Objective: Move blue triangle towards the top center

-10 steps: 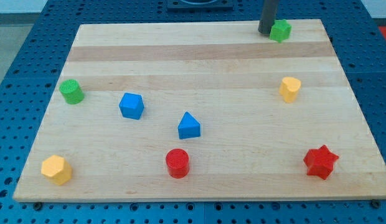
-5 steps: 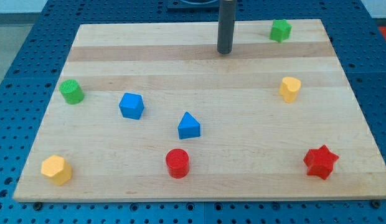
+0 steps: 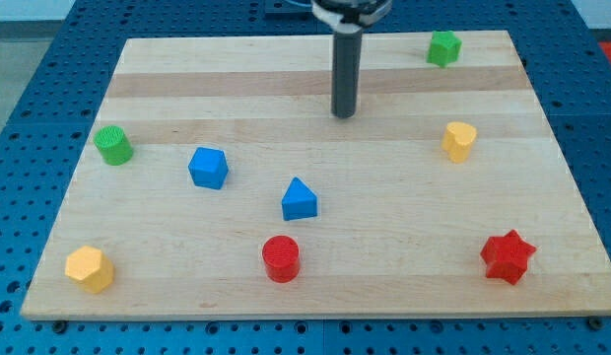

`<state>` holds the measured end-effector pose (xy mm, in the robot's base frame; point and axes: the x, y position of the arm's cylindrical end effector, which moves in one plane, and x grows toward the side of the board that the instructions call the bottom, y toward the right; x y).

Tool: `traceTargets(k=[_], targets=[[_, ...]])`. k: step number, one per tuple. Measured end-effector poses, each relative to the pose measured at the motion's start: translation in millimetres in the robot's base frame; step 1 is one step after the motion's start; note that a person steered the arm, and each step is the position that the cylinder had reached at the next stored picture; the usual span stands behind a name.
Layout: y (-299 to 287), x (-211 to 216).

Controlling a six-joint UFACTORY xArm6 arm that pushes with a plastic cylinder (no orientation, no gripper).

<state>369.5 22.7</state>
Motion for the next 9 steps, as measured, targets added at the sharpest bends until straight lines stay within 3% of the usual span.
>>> traceTargets(k=[1,2,4,6,8,9], targets=[[-24,46],[-27,52],[-26,105],[-4,119],[-12,162],[-23,162]])
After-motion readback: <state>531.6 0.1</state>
